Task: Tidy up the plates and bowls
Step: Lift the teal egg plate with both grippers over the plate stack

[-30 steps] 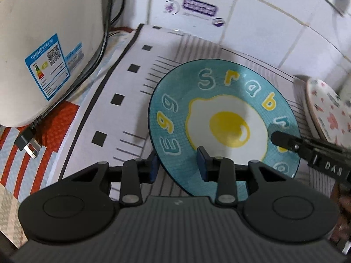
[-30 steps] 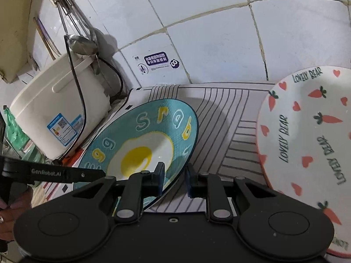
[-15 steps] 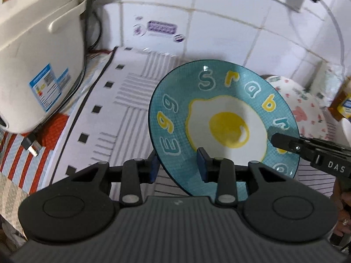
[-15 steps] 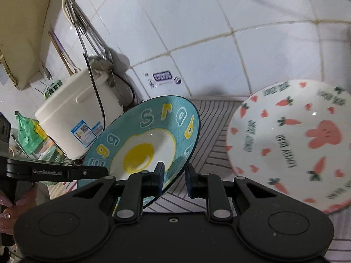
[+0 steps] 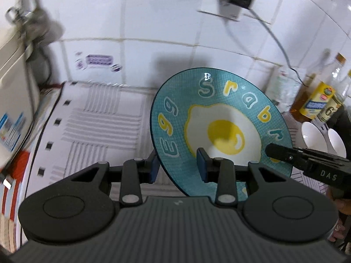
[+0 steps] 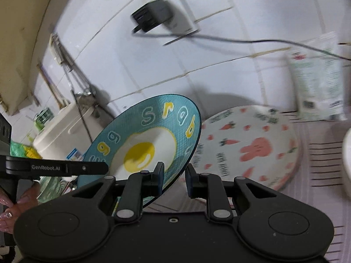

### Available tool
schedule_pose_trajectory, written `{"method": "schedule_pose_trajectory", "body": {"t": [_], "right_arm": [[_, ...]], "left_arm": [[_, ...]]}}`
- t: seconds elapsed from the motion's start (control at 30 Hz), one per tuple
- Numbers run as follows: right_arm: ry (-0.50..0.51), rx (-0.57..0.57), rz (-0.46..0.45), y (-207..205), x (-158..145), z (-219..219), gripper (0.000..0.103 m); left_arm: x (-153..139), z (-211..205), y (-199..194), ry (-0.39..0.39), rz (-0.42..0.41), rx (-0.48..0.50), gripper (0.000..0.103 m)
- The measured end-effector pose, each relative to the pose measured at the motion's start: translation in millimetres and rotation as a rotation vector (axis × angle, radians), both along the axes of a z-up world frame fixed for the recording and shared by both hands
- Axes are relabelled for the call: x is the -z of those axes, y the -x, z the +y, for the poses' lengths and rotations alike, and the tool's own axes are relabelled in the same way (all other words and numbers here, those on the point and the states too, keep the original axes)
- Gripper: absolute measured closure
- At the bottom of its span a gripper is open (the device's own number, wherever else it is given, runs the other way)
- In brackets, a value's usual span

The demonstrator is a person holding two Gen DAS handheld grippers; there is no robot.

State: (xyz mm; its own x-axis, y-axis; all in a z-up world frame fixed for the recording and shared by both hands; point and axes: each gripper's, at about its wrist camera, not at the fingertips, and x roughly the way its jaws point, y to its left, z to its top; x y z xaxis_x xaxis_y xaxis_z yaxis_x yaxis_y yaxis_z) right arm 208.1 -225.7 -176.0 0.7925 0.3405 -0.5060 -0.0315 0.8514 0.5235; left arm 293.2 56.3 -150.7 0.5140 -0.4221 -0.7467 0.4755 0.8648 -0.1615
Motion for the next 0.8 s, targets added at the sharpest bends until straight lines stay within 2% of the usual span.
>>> {"method": "schedule_pose_trajectory", "body": {"t": [0.37, 0.67, 0.8], "right_arm": [[0.031, 0.080, 0.051, 7.8, 9.6, -44.9, 0.078], [0.039, 0.141, 0.098, 6.2, 32.3, -63.9, 0.078], [0.080, 0.148, 0.104, 1.5, 32.1, -64.8, 0.079]], "left_arm": [[9.9, -57.5, -12.5, 0.001, 0.000, 0.063, 0.069], [33.5, -92.5, -21.9, -0.083, 0.064, 0.082, 0.069], [38.2, -97.6, -28.9, -0.086, 0.104, 0.071, 0.069]]}}
